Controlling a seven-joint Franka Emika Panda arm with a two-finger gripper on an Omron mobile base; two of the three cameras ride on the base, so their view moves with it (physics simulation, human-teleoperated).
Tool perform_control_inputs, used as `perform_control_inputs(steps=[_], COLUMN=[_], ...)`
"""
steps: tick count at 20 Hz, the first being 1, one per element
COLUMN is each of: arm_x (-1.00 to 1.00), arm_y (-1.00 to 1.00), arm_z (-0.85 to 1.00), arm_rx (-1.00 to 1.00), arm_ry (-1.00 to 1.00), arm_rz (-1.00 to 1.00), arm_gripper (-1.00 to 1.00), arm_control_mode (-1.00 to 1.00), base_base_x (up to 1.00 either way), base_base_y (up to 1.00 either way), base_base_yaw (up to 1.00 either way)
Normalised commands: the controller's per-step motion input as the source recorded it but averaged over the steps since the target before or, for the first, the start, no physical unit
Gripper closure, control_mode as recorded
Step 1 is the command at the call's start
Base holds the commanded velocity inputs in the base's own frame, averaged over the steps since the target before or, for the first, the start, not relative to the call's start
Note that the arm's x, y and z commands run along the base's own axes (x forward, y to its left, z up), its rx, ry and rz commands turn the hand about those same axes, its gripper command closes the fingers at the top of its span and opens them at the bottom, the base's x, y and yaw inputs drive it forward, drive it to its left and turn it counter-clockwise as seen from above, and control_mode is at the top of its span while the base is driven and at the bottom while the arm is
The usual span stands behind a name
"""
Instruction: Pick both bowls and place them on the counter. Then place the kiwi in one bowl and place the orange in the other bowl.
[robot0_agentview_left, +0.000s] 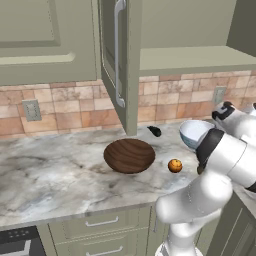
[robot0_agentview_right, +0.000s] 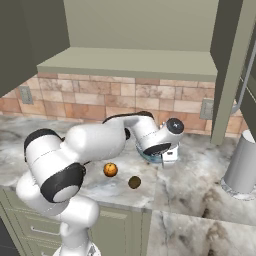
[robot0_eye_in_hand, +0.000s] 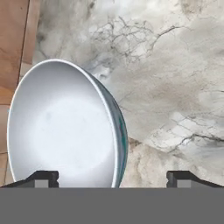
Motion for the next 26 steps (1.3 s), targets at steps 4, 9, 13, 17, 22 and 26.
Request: perform_control_inputs(steps=[4,9,13,17,22,26], arm_x=[-0.21,-0.28,-0.39,-0.53,-0.5,-0.4], arm_y=[0.0,0.04,0.06,0.17,0.27,0.4], arm_z=[0.31,0.33,0.25,0.09,0.0,-0.04], arm_rx=[-0.01,-0.07,-0.17,-0.24,-0.2,-0.23], arm_ry=[-0.06,-0.04,0.0,0.01,0.03,0.0], arm_rz=[0.08,0.12,0.18,0.27,0.3,0.35], arm_gripper=[-1.0,-1.0,-1.0,-1.0,-1.0,-1.0], arm_control_mode=[-1.0,-1.0,-1.0,-1.0,-1.0,-1.0], base_base_x=[0.0,0.0,0.0,0.0,0.0,0.0], base_base_y=[0.0,0.0,0.0,0.0,0.0,0.0], base_base_yaw=[0.0,0.0,0.0,0.0,0.0,0.0])
